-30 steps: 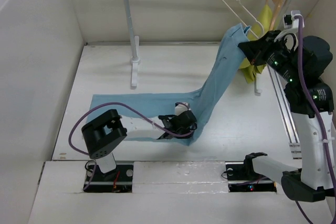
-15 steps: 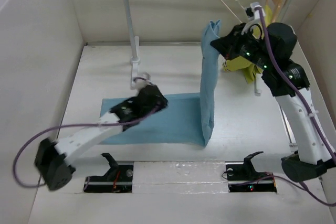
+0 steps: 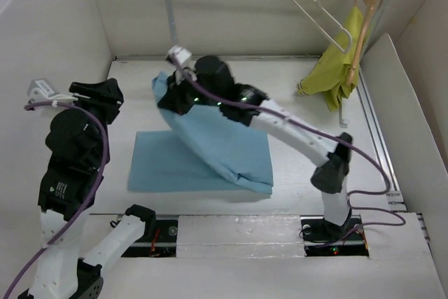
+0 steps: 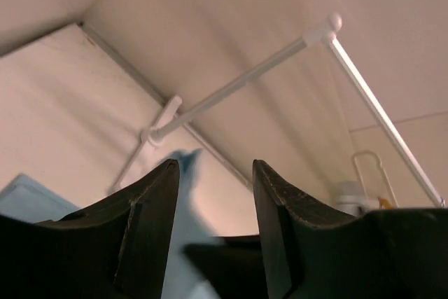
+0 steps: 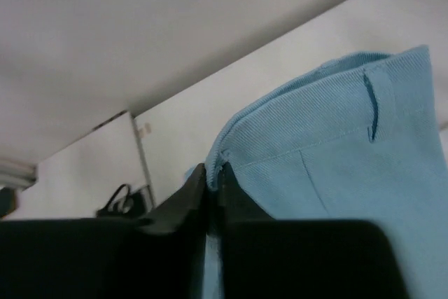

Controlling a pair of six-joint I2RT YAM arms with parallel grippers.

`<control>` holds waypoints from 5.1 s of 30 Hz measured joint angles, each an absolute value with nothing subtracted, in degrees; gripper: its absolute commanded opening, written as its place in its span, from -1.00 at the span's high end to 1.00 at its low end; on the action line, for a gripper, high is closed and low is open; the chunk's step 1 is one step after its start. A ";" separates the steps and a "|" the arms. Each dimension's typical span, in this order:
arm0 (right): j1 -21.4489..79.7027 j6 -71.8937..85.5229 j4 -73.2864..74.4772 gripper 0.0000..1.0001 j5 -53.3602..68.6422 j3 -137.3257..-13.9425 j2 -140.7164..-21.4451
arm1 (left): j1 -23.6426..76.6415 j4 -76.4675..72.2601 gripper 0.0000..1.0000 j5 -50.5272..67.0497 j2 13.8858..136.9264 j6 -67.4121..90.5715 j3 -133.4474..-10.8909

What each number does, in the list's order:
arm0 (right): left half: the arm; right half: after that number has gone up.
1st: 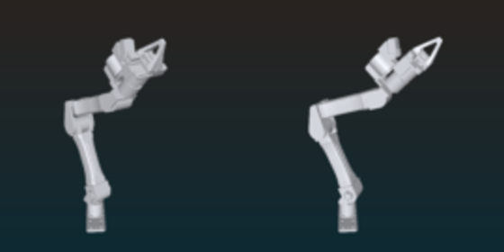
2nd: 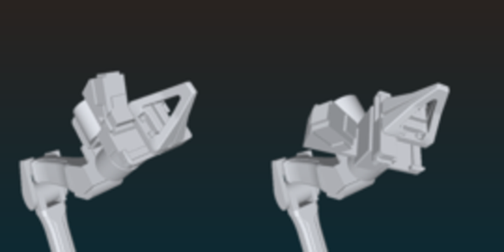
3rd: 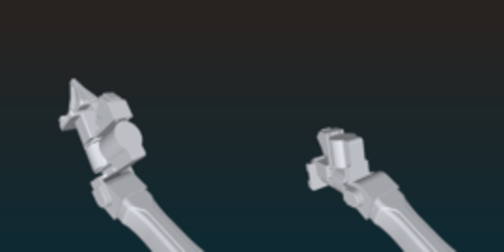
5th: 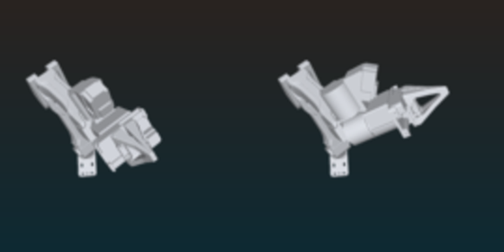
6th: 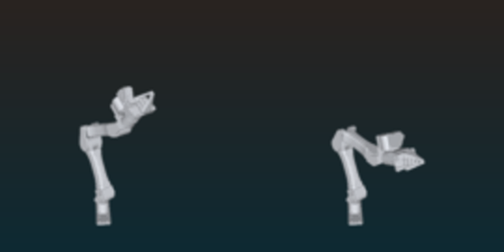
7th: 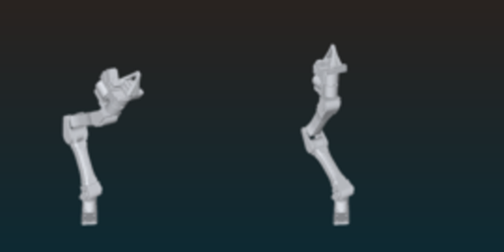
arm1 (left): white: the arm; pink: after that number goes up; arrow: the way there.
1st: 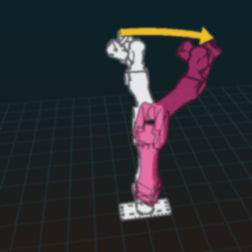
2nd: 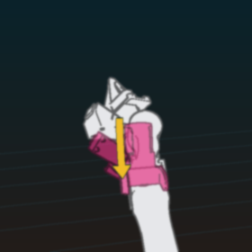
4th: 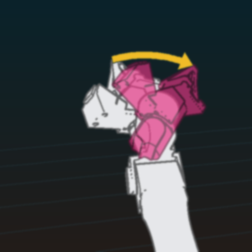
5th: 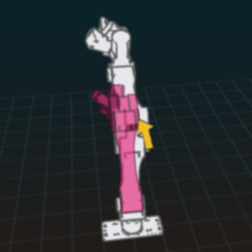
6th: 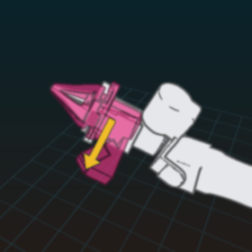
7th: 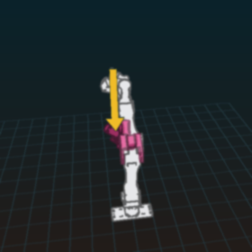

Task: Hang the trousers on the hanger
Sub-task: Fold the trousers at the center of the board, then pick up the hanger from the clothesline, then place the trousers on the hanger.

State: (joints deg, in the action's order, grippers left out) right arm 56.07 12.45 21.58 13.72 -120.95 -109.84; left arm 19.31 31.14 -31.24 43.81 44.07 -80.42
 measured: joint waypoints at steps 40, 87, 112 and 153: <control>0.95 -16.29 34.57 -0.16 20.56 -122.76 -87.88 | 47.97 16.19 0.85 -14.04 80.20 40.18 -67.31; -1.89 -17.78 33.21 1.00 19.33 -113.80 -86.21 | 47.72 17.76 -0.32 0.14 83.74 36.73 -79.88; 15.33 -16.91 25.56 1.00 10.90 -71.64 -63.40 | 45.06 9.76 -0.11 15.90 112.20 56.84 -113.80; 24.64 5.13 27.49 -0.53 18.65 -47.51 -49.56 | 48.38 -38.81 1.00 26.50 84.47 69.08 -39.75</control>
State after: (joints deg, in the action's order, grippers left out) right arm 24.64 5.13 27.49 18.65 -47.51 -49.56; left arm 48.38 -38.81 26.50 84.47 69.08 -39.75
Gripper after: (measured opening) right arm 0.749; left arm 0.053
